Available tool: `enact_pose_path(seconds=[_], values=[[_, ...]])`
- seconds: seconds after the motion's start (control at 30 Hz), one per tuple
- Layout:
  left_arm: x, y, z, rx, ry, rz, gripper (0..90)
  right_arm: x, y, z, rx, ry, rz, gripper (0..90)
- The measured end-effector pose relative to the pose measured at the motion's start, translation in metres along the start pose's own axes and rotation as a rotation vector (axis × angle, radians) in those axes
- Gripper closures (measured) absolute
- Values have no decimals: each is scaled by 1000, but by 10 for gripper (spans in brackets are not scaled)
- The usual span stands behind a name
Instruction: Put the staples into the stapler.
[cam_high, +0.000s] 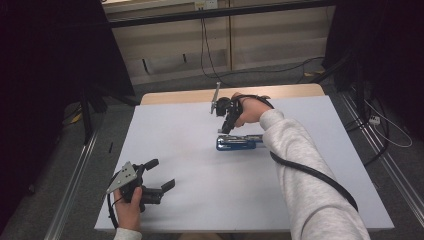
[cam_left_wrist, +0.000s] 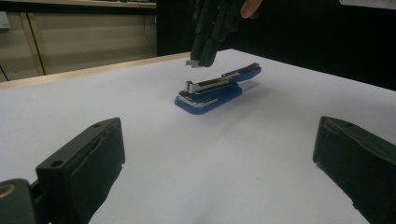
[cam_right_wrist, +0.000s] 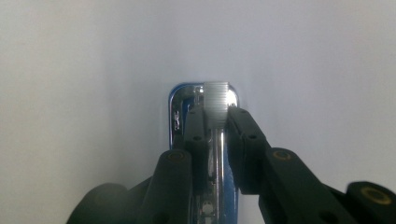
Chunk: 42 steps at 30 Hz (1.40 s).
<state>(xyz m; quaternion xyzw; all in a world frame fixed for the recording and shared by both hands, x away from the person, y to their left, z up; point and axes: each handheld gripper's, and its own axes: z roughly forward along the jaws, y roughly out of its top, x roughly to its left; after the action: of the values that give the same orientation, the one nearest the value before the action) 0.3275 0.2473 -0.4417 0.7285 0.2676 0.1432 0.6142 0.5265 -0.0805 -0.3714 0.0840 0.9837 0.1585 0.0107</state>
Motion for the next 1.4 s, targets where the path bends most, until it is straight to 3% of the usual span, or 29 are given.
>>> enact_pose_path(seconds=[1.4], values=[[-1, 1, 0, 2, 2, 16, 23, 2, -8, 19, 20, 17, 2, 781]])
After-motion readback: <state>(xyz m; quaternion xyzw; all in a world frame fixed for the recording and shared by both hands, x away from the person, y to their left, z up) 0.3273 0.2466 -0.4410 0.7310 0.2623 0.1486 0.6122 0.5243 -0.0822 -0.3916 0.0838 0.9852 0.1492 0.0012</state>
